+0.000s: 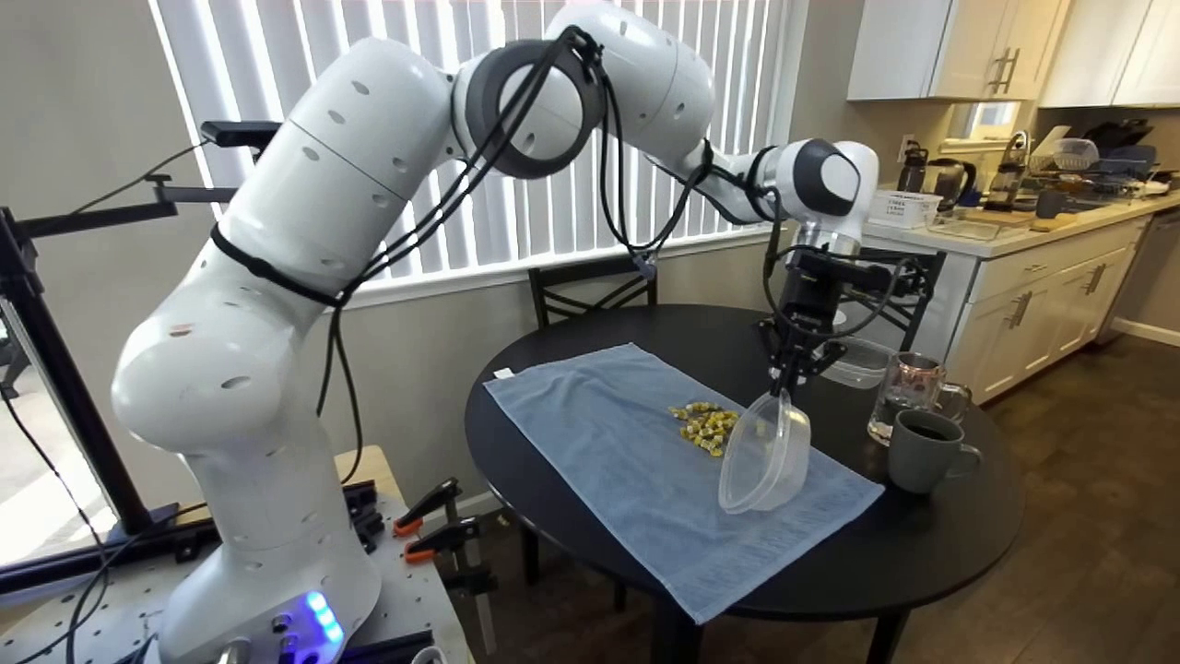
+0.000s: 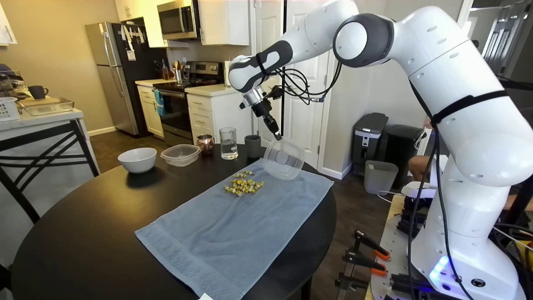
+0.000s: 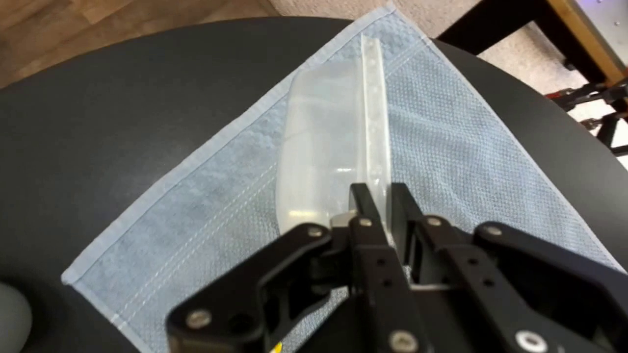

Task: Pour the contents of the lunchbox onto the blue towel on the table

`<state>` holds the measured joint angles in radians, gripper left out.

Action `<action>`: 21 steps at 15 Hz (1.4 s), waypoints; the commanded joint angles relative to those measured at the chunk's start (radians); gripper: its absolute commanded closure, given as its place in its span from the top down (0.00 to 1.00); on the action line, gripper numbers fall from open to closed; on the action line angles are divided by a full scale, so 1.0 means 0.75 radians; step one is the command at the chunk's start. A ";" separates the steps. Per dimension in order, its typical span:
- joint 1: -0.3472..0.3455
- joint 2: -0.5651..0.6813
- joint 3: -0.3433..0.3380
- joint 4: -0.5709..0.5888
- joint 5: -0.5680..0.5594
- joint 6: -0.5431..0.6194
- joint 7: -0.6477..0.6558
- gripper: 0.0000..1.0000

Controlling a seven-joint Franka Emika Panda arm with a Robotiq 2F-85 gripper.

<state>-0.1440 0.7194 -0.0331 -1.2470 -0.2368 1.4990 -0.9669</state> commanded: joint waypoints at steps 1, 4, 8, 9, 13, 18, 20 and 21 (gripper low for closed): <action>-0.110 0.144 0.032 0.253 0.169 -0.237 -0.055 0.05; -0.177 0.220 0.057 0.409 0.322 -0.406 -0.024 0.05; -0.230 0.309 0.090 0.572 0.470 -0.584 -0.003 0.05; -0.239 0.331 0.099 0.607 0.500 -0.626 0.000 0.05; -0.266 0.439 0.141 0.731 0.610 -0.796 0.013 0.05; -0.268 0.547 0.147 0.804 0.706 -0.854 0.067 0.14; -0.266 0.570 0.144 0.823 0.726 -0.849 0.087 0.42; -0.265 0.579 0.143 0.833 0.735 -0.848 0.095 0.47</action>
<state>-0.3320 1.1217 0.0620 -0.6777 0.2769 0.8950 -0.9504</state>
